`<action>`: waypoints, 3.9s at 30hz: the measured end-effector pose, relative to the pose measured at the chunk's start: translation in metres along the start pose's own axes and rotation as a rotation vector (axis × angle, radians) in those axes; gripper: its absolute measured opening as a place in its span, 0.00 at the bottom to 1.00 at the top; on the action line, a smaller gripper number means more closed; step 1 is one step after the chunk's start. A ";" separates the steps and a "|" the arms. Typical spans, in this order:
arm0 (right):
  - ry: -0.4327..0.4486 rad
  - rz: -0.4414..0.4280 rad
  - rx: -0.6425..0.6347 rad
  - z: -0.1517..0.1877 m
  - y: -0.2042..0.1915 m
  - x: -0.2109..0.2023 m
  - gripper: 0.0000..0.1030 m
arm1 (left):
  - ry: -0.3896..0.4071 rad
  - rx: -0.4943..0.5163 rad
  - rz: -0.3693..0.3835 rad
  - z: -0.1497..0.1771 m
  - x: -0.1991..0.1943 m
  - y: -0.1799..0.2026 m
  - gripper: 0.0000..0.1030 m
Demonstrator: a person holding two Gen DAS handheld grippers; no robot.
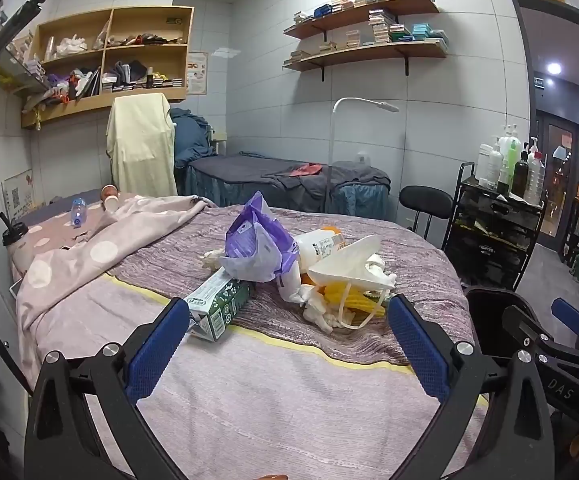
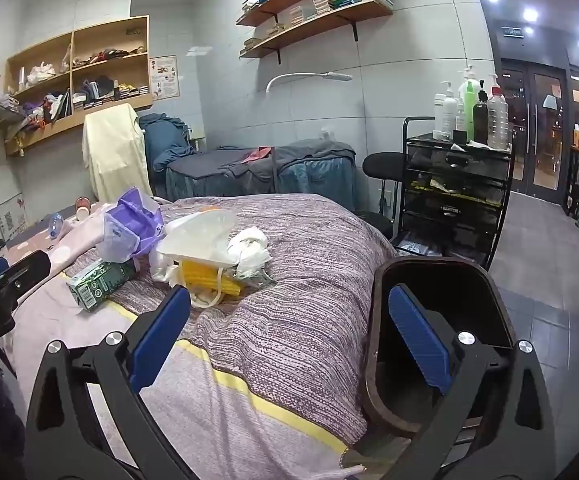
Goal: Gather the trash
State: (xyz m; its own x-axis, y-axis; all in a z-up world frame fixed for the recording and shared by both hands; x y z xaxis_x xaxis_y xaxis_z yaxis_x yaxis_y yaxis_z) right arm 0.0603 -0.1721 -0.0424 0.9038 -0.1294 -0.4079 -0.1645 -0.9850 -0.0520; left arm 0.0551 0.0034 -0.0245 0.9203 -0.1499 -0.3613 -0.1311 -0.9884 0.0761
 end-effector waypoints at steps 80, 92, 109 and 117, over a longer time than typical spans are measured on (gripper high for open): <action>-0.056 -0.034 -0.089 0.008 -0.023 0.018 0.95 | -0.102 -0.011 0.011 0.018 0.022 -0.013 0.94; -0.133 -0.225 -0.273 -0.004 -0.071 0.077 0.95 | -0.223 -0.080 0.112 -0.004 0.076 -0.056 0.94; -0.172 -0.312 -0.562 -0.012 -0.139 0.157 0.61 | -0.407 -0.077 0.103 -0.023 0.170 -0.070 0.67; -0.164 -0.321 -0.586 -0.012 -0.143 0.168 0.03 | -0.378 -0.103 0.115 -0.029 0.174 -0.073 0.29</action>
State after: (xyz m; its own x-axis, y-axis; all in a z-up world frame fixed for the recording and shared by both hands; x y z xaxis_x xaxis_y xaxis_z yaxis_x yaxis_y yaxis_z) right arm 0.2402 -0.0542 -0.0928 0.7930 0.1530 -0.5897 0.3841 -0.8769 0.2889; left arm 0.2355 0.0497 -0.0663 0.6992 -0.2761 -0.6595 -0.1702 -0.9602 0.2216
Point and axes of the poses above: each gripper's, at about its wrist camera, not at the fingertips, and x roughly the way its jaws point, y to its right, z to its underside, the point moved 6 cm from there along x, roughly the way its jaws point, and after that the axes turned 9 degrees about z, right-handed, at the moved point
